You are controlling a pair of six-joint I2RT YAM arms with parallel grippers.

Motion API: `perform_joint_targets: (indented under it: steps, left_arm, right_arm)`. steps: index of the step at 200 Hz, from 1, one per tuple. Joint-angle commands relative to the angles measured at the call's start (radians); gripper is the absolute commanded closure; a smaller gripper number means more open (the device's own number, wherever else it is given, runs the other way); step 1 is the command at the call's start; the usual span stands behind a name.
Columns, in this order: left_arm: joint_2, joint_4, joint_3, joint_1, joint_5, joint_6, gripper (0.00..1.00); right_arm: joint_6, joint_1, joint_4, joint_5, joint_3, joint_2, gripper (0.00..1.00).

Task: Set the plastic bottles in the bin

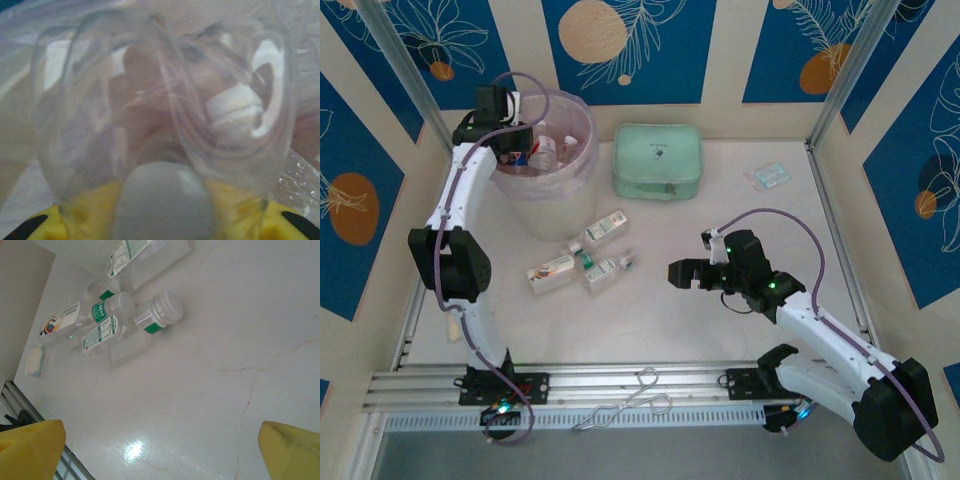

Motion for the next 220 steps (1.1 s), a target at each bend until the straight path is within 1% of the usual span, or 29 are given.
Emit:
perform_joint_targets:
  steps: [1, 10, 14, 34, 50, 57, 68, 85, 90, 107, 127, 139, 153, 166, 174, 188, 206, 220]
  left_arm:
    - [0.037, -0.109, -0.041, -0.006, 0.050, 0.024, 0.97]
    - [0.034, -0.114, -0.035, -0.005, 0.052, 0.034, 0.83]
    - [0.031, -0.116, -0.032, -0.005, 0.057, 0.039, 0.78]
    - [0.013, -0.137, 0.015, -0.005, 0.086, 0.051, 0.67]
    - [0.001, -0.163, 0.078, -0.005, 0.084, 0.057, 0.54]
    - [-0.004, -0.179, 0.109, -0.005, 0.082, 0.063, 0.47]
    - [-0.008, -0.201, 0.159, -0.003, 0.079, 0.069, 0.33]
    - [-0.015, -0.231, 0.227, -0.003, 0.083, 0.082, 0.06]
    - [-0.015, -0.240, 0.244, -0.003, 0.085, 0.085, 0.01]
    - [-0.021, -0.259, 0.290, -0.001, 0.082, 0.088, 0.01]
    - [-0.043, -0.227, 0.291, 0.009, 0.092, 0.059, 0.01]
    - [-0.047, -0.209, 0.285, 0.010, 0.101, 0.044, 0.13]
    - [-0.033, -0.204, 0.285, 0.009, 0.111, 0.027, 0.32]
    - [-0.018, -0.193, 0.282, 0.008, 0.105, 0.022, 0.41]
    - [-0.009, -0.184, 0.281, 0.007, 0.100, 0.023, 0.44]
    - [0.004, -0.162, 0.282, 0.008, 0.091, 0.022, 0.44]
    - [0.026, -0.143, 0.290, 0.007, 0.079, 0.022, 0.47]
    - [0.047, -0.143, 0.292, 0.008, 0.070, 0.024, 0.51]
  right_arm:
    - [-0.024, 0.007, 0.005, 0.005, 0.027, 0.004, 0.01]
    - [-0.025, 0.007, 0.005, 0.005, 0.027, 0.005, 0.01]
    - [-0.024, 0.007, 0.005, 0.004, 0.025, 0.006, 0.01]
    - [-0.025, 0.007, 0.003, 0.004, 0.026, 0.006, 0.01]
    - [-0.028, 0.007, -0.001, 0.006, 0.026, 0.007, 0.01]
    - [-0.029, 0.007, -0.003, 0.006, 0.028, 0.005, 0.01]
    - [-0.031, 0.007, -0.006, 0.009, 0.029, 0.006, 0.01]
    - [-0.032, 0.007, -0.006, 0.010, 0.030, 0.005, 0.01]
    - [-0.032, 0.008, -0.006, 0.010, 0.031, 0.006, 0.01]
    - [-0.033, 0.007, -0.004, 0.012, 0.033, 0.011, 0.01]
    - [-0.036, 0.007, -0.004, 0.009, 0.039, 0.019, 0.01]
    - [-0.037, 0.007, -0.001, 0.007, 0.040, 0.026, 0.01]
    - [-0.035, 0.007, 0.002, 0.004, 0.044, 0.033, 0.01]
    - [-0.034, 0.009, 0.002, 0.003, 0.047, 0.039, 0.01]
    - [-0.033, 0.010, 0.002, 0.000, 0.048, 0.040, 0.01]
    - [-0.034, 0.011, -0.002, 0.003, 0.049, 0.043, 0.01]
    - [-0.033, 0.012, -0.003, 0.003, 0.050, 0.048, 0.01]
    - [-0.028, 0.014, 0.001, 0.003, 0.048, 0.051, 0.01]
